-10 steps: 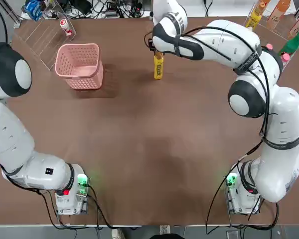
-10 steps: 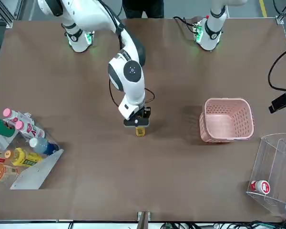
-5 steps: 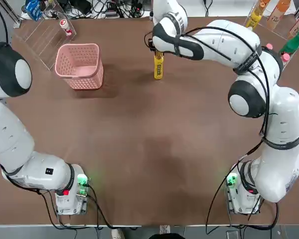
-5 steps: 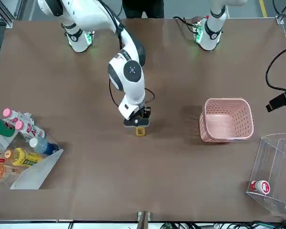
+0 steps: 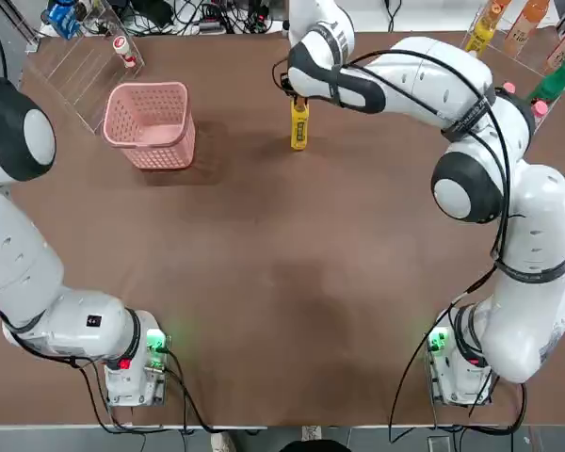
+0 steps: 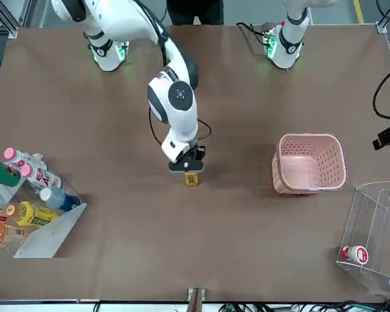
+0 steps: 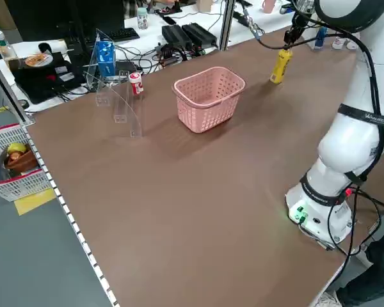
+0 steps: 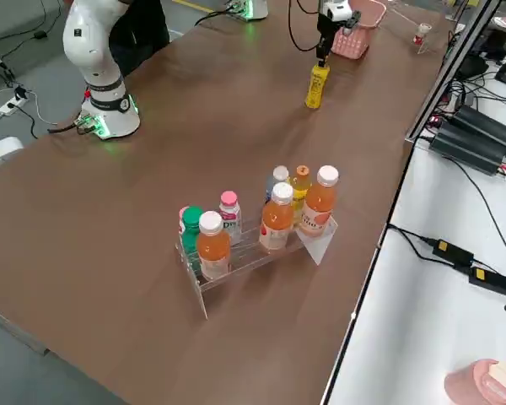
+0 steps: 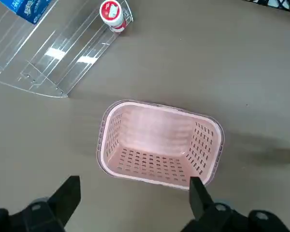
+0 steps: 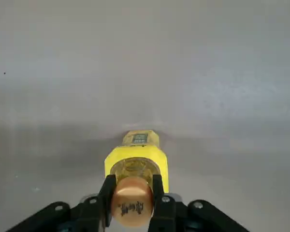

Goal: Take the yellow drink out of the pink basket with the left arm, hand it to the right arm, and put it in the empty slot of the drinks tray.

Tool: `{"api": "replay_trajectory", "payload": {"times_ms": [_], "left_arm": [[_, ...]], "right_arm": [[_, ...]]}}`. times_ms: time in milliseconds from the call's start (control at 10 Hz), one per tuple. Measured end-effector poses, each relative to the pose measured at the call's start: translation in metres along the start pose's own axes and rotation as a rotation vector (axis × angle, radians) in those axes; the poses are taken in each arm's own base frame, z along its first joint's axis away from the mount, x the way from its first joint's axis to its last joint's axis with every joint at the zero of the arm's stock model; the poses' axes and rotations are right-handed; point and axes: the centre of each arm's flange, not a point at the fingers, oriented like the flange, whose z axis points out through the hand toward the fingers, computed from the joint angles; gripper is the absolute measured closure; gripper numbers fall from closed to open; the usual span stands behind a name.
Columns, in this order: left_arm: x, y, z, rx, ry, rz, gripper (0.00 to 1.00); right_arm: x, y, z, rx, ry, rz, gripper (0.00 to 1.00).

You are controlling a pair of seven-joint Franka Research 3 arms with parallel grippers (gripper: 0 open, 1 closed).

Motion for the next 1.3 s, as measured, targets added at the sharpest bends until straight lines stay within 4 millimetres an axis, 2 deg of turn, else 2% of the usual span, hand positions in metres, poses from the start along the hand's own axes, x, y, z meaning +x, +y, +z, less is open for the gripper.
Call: {"api": "replay_trajectory", "payload": {"times_ms": [400,500,700,900,1000,1300], "left_arm": [[-0.001,0.006,0.001,-0.004,-0.002,0.013,0.0],[-0.001,0.007,0.001,-0.005,-0.003,0.014,0.0],[-0.001,0.008,0.001,-0.005,-0.003,0.016,0.0],[-0.001,0.008,0.001,-0.005,-0.004,0.017,0.0],[-0.001,0.009,0.001,-0.006,-0.004,0.017,0.0],[-0.001,0.009,0.001,-0.006,-0.004,0.019,0.0]], "right_arm": [[0.001,0.005,-0.006,-0.018,-0.012,0.003,0.66],[0.002,0.012,-0.019,-0.028,-0.012,0.003,0.66],[0.004,0.035,-0.059,-0.038,0.0,0.015,0.66],[0.011,0.078,-0.101,-0.045,-0.031,0.04,0.66],[0.018,0.106,-0.124,-0.044,-0.045,0.043,0.66],[0.035,0.211,-0.186,-0.048,-0.042,0.103,0.66]]}}
